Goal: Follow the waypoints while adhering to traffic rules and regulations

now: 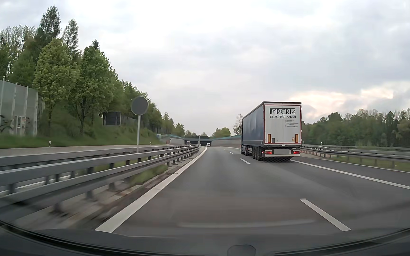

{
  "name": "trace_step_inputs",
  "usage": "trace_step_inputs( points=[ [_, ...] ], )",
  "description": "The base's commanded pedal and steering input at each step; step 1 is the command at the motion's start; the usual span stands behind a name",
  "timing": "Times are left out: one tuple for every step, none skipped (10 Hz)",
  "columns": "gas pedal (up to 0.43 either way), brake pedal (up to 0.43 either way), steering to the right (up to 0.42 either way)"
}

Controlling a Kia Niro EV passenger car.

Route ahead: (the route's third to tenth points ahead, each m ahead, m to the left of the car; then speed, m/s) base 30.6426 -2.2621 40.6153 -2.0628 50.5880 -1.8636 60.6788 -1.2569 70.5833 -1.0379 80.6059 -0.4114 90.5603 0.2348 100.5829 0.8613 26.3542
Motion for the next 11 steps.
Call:
trace_step_inputs(
  points=[
    [0.15, 0.0, -0.005],
    [0.15, 0.0, -0.005],
    [0.15, 0.0, -0.005],
    [0.15, 0.0, -0.005],
    [0.15, 0.0, -0.005],
    [0.15, 0.0, -0.005],
    [0.15, 0.0, -0.005],
    [0.15, 0.0, -0.005],
    [0.15, 0.0, -0.005],
    [0.15, 0.0, -0.005],
    [0.15, 0.0, -0.005]
  ],
)
